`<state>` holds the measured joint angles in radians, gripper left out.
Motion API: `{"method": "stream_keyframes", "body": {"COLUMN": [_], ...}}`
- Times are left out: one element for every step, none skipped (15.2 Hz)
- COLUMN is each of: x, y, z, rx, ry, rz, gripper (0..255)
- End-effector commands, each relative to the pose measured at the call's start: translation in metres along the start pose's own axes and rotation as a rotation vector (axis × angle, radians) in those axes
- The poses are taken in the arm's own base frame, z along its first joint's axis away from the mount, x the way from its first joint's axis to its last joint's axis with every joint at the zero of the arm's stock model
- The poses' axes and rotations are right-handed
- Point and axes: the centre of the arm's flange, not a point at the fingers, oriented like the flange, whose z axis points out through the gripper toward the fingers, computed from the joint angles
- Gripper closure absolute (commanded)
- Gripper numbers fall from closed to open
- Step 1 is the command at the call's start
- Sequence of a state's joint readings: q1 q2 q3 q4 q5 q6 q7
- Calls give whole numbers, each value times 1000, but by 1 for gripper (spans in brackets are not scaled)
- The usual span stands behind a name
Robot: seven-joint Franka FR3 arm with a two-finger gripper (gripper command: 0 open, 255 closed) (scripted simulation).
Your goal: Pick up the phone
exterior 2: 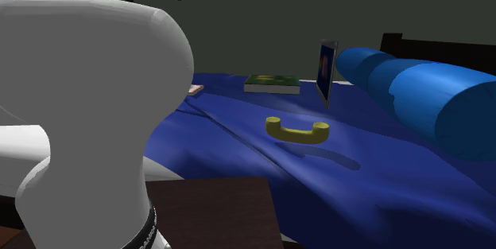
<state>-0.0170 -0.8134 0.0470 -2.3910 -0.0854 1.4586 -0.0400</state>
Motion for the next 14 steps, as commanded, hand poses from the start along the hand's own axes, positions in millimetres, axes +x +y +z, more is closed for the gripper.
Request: {"method": "stream_keyframes", "body": {"x": [0, 3, 6, 9, 12, 16, 19, 23, 26, 30, 33, 37, 41, 45], "y": [0, 9, 18, 27, 36, 46, 55, 64, 73, 81, 90, 99, 108, 117], "z": [0, 9, 18, 27, 36, 45, 54, 63, 72, 81, 90, 99, 108, 117], "rx": [0, -1, -2, -4, -5, -6, -7, -8, -9, -11, -12, -13, -14, -15], "ry": [0, -4, -8, -12, -17, -21, -25, -29, -33, -37, -41, -46, -50, -54], "rz": [0, -12, -24, -36, -48, -60, -72, -84, -96, -108, -120, -132, -144, -156], "gripper": [0, 0, 0, 0, 0, 0, 0, 0, 0, 0, 0, 0, 0, 0]}}
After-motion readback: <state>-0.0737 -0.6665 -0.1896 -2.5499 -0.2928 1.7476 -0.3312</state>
